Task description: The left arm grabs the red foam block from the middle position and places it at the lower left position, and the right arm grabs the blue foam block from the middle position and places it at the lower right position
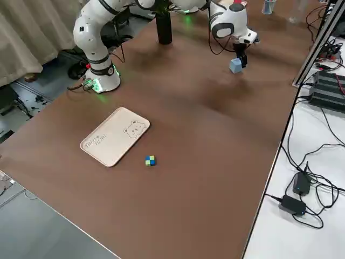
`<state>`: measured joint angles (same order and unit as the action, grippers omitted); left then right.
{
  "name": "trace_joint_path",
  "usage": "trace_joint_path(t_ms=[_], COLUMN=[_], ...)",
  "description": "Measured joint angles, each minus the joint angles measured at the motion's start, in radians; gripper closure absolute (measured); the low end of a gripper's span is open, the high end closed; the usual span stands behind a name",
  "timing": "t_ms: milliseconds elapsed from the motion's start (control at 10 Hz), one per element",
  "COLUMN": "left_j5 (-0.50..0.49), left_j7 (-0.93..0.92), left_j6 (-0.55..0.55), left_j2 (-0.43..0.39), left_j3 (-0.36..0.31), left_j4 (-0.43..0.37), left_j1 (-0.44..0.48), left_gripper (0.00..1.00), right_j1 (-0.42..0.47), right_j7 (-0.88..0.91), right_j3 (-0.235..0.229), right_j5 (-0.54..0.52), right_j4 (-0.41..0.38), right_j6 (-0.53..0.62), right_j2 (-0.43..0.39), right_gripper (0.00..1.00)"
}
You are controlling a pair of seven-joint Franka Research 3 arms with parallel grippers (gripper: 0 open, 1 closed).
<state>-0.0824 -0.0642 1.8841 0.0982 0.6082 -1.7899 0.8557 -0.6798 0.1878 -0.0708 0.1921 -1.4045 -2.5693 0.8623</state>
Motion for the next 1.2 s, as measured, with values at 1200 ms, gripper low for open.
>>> trace_joint_path(t_ms=[1200], left_j5=[0.047], left_j7=[0.202], left_j6=[-0.381], left_j2=[-0.160], left_j3=[-0.500], left_j4=[0.230], left_j1=[-0.845], left_gripper=[0.00], right_j1=[-0.006], right_j7=[0.004], right_j3=[0.008], right_j5=[0.000], right_j4=[-0.001], right_j6=[-0.021], right_j2=[0.015], right_gripper=[0.02])
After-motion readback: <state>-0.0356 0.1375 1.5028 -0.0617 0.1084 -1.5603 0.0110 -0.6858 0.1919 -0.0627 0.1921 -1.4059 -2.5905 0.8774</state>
